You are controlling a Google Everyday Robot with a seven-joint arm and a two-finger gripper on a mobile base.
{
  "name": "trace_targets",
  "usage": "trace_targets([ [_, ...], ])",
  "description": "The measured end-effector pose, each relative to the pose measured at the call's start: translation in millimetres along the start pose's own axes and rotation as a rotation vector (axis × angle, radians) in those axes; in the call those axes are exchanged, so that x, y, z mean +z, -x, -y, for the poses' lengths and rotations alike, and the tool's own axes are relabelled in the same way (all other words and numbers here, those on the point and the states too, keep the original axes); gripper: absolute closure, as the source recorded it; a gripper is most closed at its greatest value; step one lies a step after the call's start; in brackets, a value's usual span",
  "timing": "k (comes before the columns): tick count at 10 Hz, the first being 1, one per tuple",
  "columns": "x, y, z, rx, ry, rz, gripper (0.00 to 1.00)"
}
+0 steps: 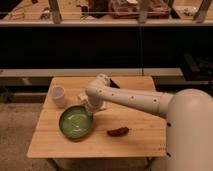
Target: Drag the ceramic bowl in a circle
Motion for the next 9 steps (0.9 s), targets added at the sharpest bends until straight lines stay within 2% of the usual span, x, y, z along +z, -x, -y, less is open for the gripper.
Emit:
trace_targets([
  [2, -8, 36, 9, -0.008, -0.002, 0.013, 1.00],
  [4, -13, 56, 9, -0.008, -0.003, 0.017, 1.00],
  [5, -12, 57, 14, -0.023, -0.004, 0.017, 1.00],
  [7, -8, 43, 27, -0.044, 0.002, 0.008, 1.00],
  [9, 0, 23, 57, -0.067, 0.008, 0.002, 1.00],
])
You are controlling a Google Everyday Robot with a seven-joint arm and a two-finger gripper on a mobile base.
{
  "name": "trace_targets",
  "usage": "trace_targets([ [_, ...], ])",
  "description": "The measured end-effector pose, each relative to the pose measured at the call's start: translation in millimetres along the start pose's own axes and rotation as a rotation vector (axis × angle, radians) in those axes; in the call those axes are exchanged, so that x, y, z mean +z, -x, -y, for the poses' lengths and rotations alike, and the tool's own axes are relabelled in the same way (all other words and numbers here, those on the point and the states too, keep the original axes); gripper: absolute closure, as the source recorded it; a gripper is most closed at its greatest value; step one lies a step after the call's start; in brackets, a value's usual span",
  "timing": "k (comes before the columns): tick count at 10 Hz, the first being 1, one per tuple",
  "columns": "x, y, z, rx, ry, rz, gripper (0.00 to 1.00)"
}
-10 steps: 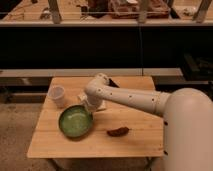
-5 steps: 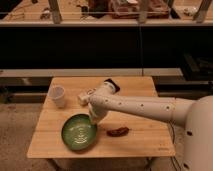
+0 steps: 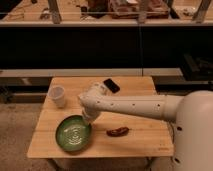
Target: Drag the ceramic bowl in a circle
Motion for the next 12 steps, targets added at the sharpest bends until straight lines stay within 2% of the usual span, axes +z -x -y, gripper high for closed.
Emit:
trace_targets([
  [3, 5, -29, 4, 0.007, 0.005, -0.014, 1.00],
  [5, 5, -37, -13, 0.039, 0.008, -0.019, 1.00],
  [7, 5, -53, -53, 0.088, 0.013, -0.024, 1.00],
  [9, 5, -65, -64, 0.102, 0.006, -0.020, 1.00],
  [12, 0, -48, -66, 0.100, 0.012, -0.007, 1.00],
])
